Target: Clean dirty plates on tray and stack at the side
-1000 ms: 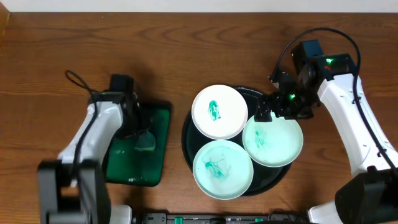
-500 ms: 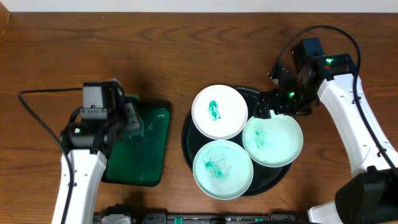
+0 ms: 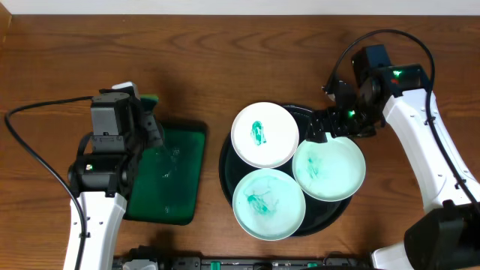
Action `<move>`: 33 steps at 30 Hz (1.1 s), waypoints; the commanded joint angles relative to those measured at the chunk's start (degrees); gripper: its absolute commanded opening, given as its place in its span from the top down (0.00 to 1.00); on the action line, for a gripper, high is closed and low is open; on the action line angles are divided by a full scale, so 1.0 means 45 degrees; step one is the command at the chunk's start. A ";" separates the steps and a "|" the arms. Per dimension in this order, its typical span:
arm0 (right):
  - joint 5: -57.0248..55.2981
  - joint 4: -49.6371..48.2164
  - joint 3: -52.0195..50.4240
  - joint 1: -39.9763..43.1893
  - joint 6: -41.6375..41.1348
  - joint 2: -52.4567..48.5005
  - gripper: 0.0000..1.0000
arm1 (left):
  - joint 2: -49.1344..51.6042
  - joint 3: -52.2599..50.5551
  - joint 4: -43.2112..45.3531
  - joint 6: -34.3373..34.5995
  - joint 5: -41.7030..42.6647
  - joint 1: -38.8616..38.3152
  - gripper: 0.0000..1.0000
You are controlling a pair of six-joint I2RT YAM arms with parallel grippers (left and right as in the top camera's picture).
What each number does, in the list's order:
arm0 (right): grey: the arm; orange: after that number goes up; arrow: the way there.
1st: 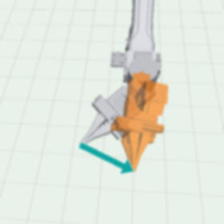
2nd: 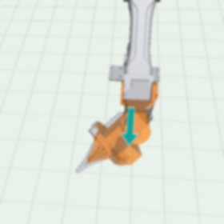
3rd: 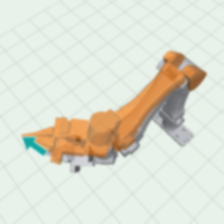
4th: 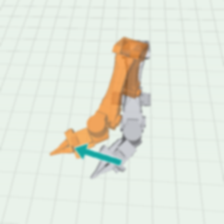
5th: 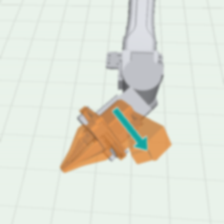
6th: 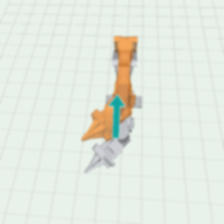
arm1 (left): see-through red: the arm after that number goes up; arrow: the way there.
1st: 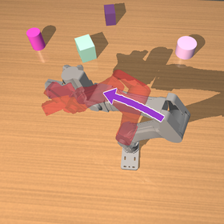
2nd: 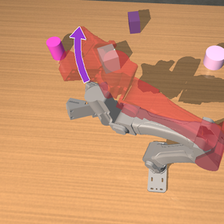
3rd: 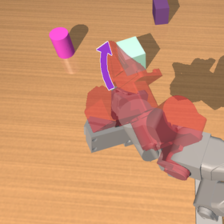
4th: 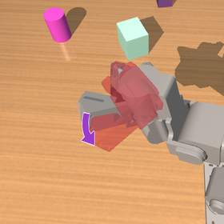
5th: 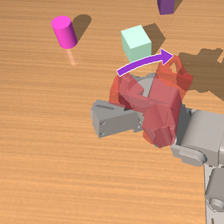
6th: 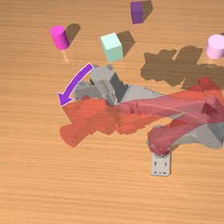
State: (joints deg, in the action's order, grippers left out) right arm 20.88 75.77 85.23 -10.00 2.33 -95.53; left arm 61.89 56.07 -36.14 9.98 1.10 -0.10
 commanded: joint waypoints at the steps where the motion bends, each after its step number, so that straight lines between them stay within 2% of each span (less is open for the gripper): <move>1: 0.0131 -0.0185 0.0131 -0.0219 0.0262 0.0126 0.01 | -0.0073 0.0068 0.0083 -0.0243 -0.0199 0.0005 0.93; 9: 0.0136 -0.2123 -0.0136 -0.0219 0.0262 0.0034 0.05 | -0.0073 0.0068 0.0049 -0.0253 -0.0063 0.0005 0.93; 18: 0.1273 -0.3254 -0.0228 -0.0646 0.0685 -0.2628 0.15 | -0.0073 0.0068 0.0029 -0.0257 -0.0063 0.0005 0.93; 23: 0.1428 -0.4192 -0.0228 -0.1098 0.0695 -0.4201 0.16 | -0.0073 0.0068 -0.0107 -0.0262 -0.0063 0.0005 0.93; 30: 0.1413 -0.5042 -0.0228 -0.1409 0.0427 -0.4765 0.17 | -0.0073 0.0068 -0.0194 -0.0262 -0.0063 0.0005 0.93; 33: 0.1409 -0.5348 -0.0228 -0.1404 -0.0049 -0.4765 0.24 | -0.0073 0.0068 -0.0199 -0.0262 -0.0063 0.0005 0.93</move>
State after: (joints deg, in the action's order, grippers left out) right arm 26.17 52.80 84.20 -15.92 4.32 -117.01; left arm 61.89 56.07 -37.12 9.98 1.13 -0.10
